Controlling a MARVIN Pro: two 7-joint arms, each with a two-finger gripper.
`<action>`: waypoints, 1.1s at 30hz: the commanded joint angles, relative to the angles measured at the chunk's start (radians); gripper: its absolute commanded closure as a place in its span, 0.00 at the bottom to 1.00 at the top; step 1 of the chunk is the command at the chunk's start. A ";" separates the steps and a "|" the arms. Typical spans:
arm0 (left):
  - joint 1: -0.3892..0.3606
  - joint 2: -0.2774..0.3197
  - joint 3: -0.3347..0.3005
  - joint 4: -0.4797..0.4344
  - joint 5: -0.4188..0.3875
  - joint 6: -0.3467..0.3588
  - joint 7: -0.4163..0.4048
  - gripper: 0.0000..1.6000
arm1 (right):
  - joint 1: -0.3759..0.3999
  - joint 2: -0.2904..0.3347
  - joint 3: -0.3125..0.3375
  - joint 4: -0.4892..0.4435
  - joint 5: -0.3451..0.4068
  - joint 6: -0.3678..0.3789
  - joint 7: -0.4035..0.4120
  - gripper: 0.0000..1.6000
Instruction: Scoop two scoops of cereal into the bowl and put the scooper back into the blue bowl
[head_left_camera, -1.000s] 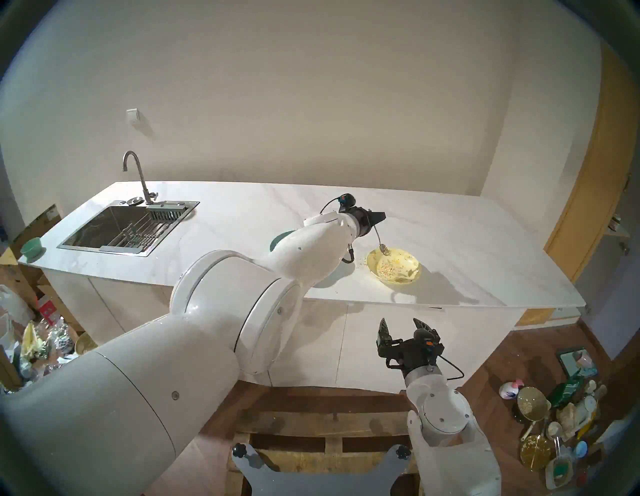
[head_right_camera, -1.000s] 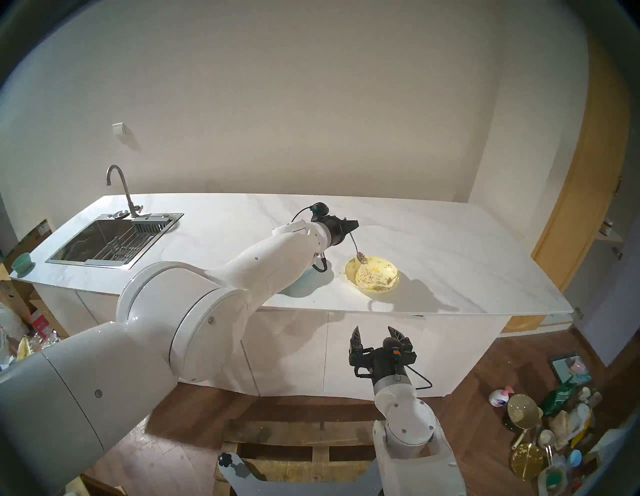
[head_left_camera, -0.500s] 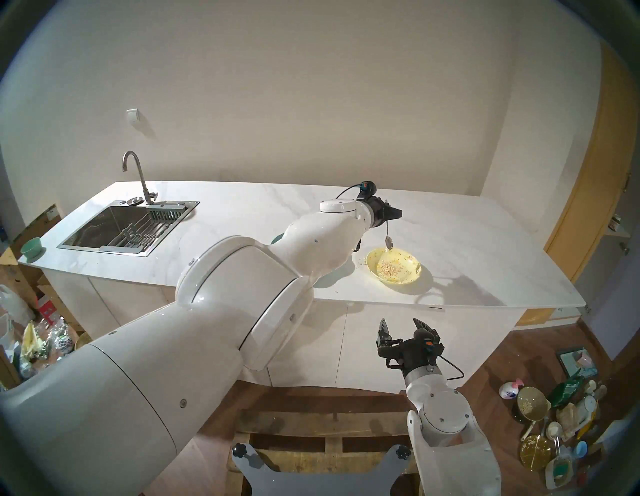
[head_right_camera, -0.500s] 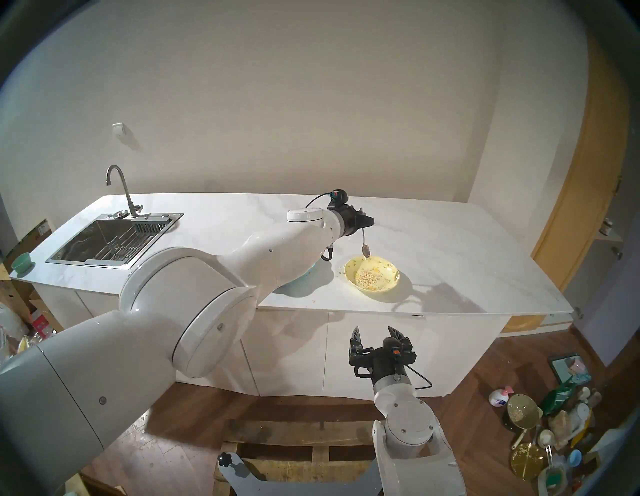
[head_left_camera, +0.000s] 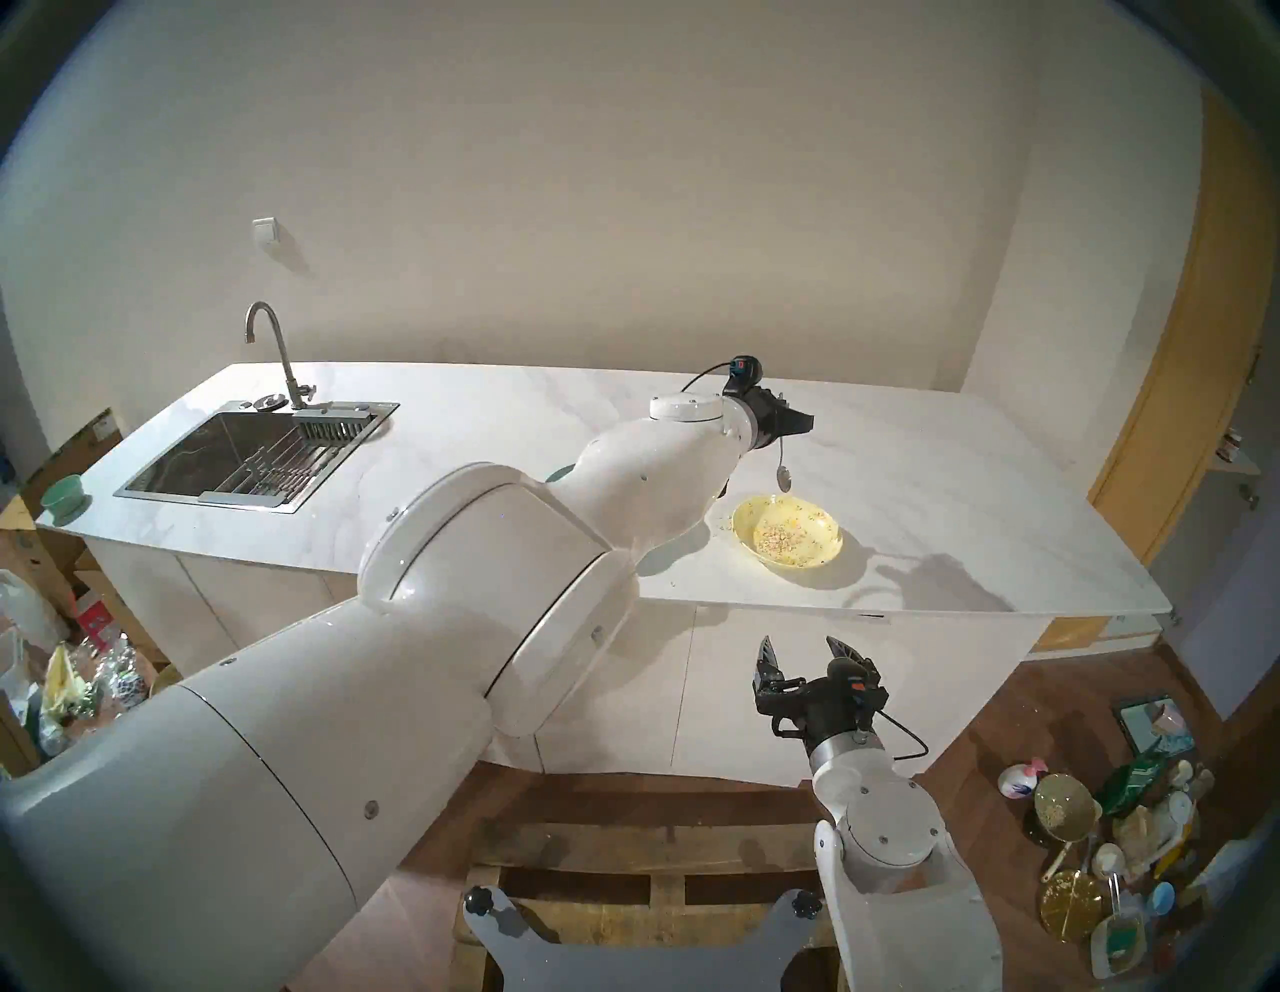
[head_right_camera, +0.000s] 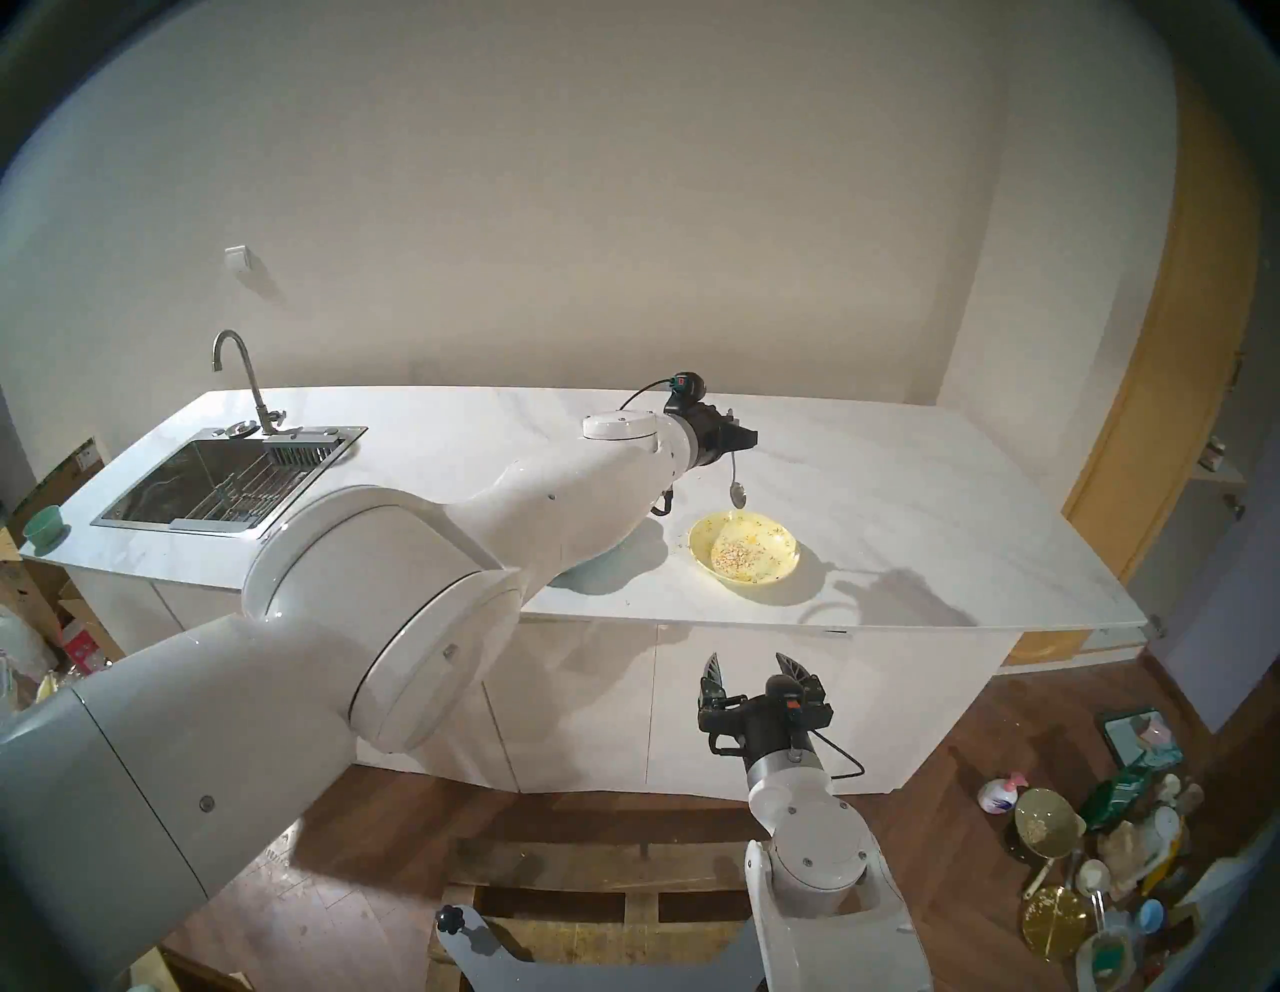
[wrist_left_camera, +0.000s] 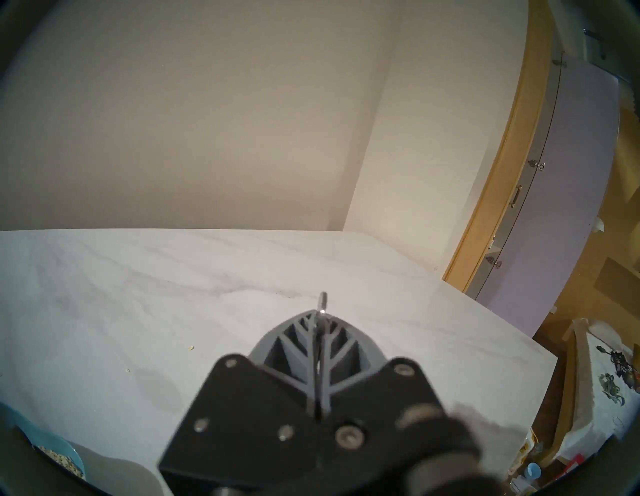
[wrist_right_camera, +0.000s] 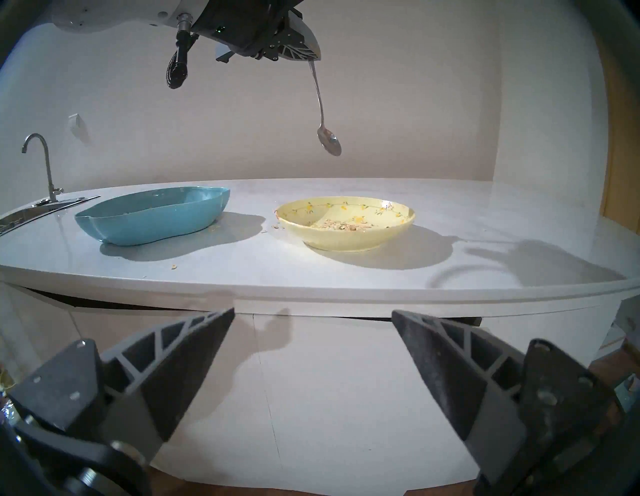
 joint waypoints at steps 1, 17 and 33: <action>-0.026 -0.001 -0.087 -0.004 -0.066 -0.019 0.016 1.00 | 0.005 -0.001 0.000 -0.026 0.000 -0.005 -0.001 0.00; 0.067 0.070 -0.245 0.015 -0.119 -0.048 -0.044 1.00 | 0.004 -0.001 0.000 -0.028 0.000 -0.004 -0.001 0.00; 0.092 0.098 -0.451 0.016 -0.150 -0.039 -0.089 1.00 | 0.004 -0.001 0.000 -0.027 0.000 -0.005 -0.001 0.00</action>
